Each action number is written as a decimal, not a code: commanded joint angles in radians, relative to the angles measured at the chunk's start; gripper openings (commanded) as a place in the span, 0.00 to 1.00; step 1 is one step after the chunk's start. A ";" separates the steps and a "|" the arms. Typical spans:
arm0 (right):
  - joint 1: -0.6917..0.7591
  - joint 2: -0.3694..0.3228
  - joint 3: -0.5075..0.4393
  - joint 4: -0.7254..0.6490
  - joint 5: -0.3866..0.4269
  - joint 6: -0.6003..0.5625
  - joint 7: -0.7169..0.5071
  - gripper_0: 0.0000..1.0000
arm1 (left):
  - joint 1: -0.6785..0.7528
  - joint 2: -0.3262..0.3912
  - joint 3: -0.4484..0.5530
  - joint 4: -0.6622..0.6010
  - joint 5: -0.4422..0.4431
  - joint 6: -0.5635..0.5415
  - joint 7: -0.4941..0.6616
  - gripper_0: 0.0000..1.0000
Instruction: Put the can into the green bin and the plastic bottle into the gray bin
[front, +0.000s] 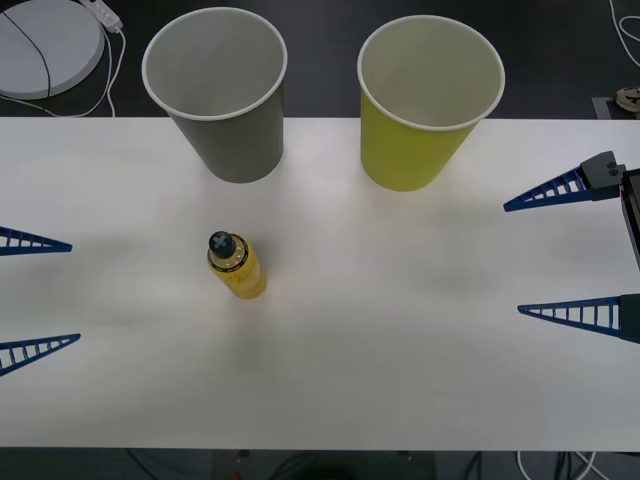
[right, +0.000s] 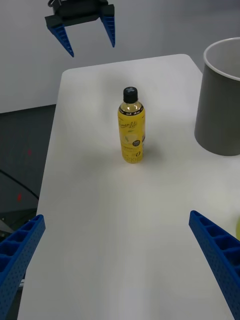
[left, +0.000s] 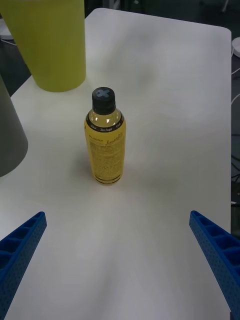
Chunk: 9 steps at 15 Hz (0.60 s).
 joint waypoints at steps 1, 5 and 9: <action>0.000 0.000 0.000 0.000 0.000 0.000 0.000 1.00 | 0.000 -0.022 -0.042 0.002 -0.007 0.050 -0.018 1.00; 0.000 0.000 0.000 0.000 0.000 0.000 0.000 1.00 | -0.001 -0.071 -0.067 0.002 -0.033 0.104 -0.044 1.00; 0.000 0.000 0.000 0.000 0.000 0.000 0.000 1.00 | -0.017 -0.114 -0.111 0.004 -0.059 0.141 -0.061 1.00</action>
